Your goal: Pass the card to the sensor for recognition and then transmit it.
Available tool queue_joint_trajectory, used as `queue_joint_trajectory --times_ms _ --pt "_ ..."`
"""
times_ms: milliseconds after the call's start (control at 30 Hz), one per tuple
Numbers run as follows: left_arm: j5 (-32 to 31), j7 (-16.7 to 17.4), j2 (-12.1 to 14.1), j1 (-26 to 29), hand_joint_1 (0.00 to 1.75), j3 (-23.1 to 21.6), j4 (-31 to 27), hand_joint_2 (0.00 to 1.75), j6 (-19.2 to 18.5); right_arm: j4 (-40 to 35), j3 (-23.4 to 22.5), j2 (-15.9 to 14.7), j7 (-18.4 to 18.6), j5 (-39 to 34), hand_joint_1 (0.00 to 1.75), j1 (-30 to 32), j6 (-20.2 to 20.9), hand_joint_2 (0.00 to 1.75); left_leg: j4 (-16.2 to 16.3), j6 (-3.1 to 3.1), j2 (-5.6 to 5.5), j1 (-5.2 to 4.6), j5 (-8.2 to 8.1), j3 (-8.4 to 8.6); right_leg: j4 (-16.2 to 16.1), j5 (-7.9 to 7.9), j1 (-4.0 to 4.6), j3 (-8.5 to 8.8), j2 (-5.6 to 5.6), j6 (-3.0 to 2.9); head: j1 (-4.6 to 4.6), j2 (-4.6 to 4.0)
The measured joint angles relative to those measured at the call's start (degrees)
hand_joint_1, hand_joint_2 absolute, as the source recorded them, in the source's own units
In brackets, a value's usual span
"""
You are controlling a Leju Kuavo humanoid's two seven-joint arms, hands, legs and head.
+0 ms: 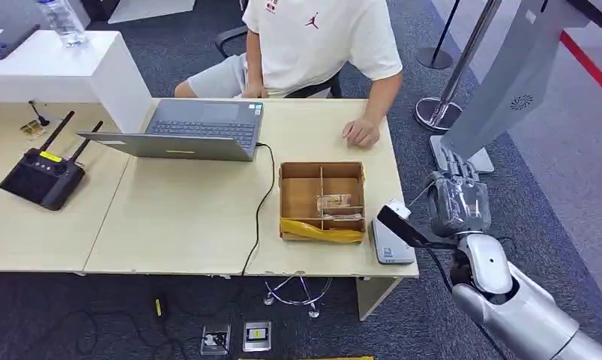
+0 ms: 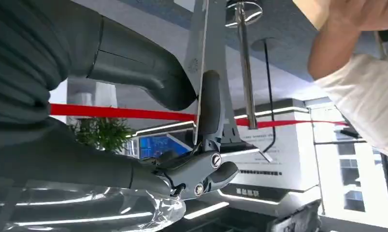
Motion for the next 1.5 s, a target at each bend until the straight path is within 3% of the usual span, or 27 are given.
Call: queue_joint_trajectory --times_ms 333,633,1500 --pt "0.8 0.0 0.0 -0.1 0.0 0.0 0.0 0.0 0.0 0.1 -1.2 0.7 -1.4 -2.0 1.75 3.2 3.2 1.75 0.0 0.0 0.04 0.05 0.0 0.0 0.0 0.0 0.05 0.01 0.02 -0.01 0.0 0.0" --pt "0.6 0.0 0.0 -0.1 0.0 0.0 0.0 0.0 0.0 1.9 -1.2 2.2 -3.1 -4.7 1.75 7.1 1.3 1.75 0.0 -0.01 0.04 0.05 0.0 -0.03 0.0 0.0 0.04 0.0 0.0 -0.02 0.0 0.0" --pt "-0.9 1.8 -0.1 -1.0 0.0 0.0 0.0 0.0 0.0 5.3 -2.4 5.8 -3.2 -4.6 1.75 12.3 -1.1 1.75 0.0 -0.01 0.06 0.05 0.0 0.03 0.0 0.02 0.05 0.02 0.04 -0.03 -0.02 0.0"
